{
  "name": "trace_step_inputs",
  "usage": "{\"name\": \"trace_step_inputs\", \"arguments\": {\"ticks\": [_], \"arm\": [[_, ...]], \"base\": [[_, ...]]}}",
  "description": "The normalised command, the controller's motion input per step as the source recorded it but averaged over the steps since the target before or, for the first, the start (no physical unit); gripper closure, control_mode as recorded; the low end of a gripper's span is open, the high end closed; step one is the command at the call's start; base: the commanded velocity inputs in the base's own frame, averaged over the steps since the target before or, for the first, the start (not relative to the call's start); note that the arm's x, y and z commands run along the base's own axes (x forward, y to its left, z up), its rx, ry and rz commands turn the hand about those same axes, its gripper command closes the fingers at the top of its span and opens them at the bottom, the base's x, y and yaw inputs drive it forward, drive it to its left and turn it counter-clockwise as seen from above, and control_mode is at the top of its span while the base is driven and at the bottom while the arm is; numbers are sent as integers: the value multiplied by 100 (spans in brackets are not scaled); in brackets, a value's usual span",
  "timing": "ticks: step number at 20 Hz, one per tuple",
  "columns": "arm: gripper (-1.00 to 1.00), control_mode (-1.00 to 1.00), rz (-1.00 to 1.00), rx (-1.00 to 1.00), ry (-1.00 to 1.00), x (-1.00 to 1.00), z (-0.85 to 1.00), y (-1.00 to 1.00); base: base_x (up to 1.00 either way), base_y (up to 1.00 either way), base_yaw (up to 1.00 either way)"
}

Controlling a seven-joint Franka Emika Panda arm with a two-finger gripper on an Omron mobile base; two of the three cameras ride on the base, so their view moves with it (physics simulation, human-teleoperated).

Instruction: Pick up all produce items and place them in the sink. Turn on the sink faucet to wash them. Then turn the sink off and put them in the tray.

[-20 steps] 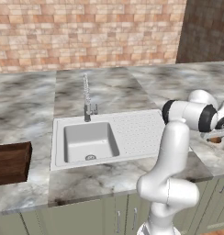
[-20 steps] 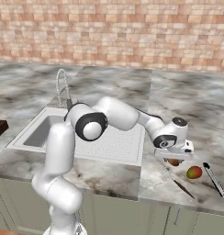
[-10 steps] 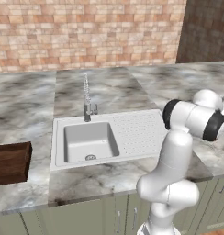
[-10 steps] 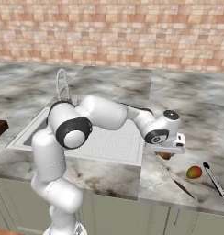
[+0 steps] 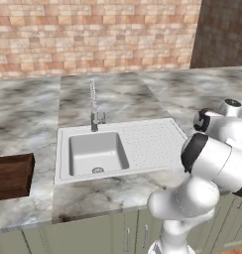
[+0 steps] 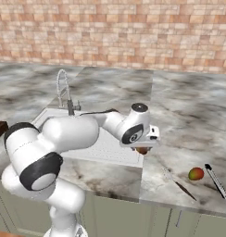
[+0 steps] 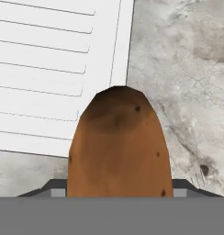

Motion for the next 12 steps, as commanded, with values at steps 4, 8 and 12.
{"name": "trace_step_inputs", "arguments": {"ticks": [4,8,12], "arm": [[100,-100,4,-3,0,-10,30,100],[100,-100,1,-2,0,4,22,100],[100,-100,0,2,1,3,1,5]], "base": [[0,0,0],[0,0,0],[0,0,0]]}}
